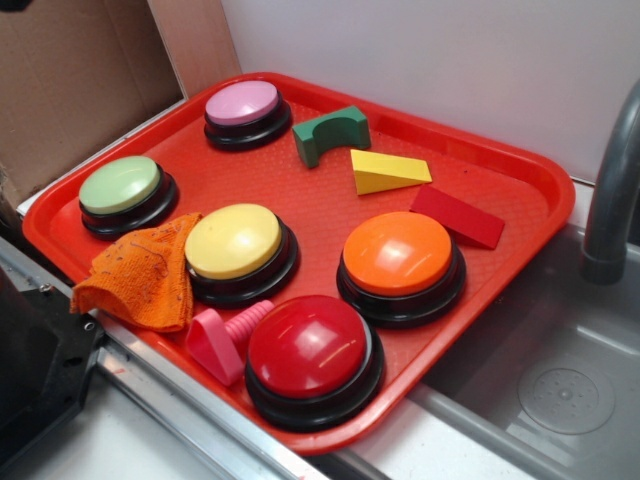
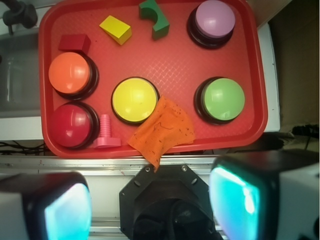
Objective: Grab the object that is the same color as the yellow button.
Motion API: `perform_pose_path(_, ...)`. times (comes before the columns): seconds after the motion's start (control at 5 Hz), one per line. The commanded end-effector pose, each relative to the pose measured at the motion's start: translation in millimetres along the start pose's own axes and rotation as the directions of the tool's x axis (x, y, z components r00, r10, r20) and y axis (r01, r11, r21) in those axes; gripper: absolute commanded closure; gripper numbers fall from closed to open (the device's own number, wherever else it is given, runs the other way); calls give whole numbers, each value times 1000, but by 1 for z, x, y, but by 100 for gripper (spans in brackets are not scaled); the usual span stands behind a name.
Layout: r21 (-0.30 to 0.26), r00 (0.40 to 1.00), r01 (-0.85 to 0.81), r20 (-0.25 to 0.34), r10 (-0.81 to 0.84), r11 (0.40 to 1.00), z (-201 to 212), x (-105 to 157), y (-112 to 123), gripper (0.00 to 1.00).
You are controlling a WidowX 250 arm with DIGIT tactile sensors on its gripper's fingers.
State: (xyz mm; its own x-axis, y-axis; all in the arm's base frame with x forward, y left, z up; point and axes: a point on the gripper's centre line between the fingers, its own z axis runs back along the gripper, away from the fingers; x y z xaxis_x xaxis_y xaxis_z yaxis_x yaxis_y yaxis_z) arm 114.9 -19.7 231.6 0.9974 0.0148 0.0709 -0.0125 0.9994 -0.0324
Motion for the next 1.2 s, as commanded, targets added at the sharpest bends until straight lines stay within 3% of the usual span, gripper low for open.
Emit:
perform_pose_path(0.0, 43, 984, 133, 112, -137, 990, -24, 51, -13, 0)
perform_pose_path(0.2, 119, 966, 192, 155, -209, 974, -52, 93, -19, 0)
perform_pose_path(0.4, 139, 943, 225, 219, -251, 964, -80, 130, -23, 0)
perform_pose_path(0.6, 164, 935, 254, 209, -285, 953, -106, 152, -26, 0)
perform_pose_path(1.0, 135, 909, 330, 223, -353, 934, -145, 177, -34, 0)
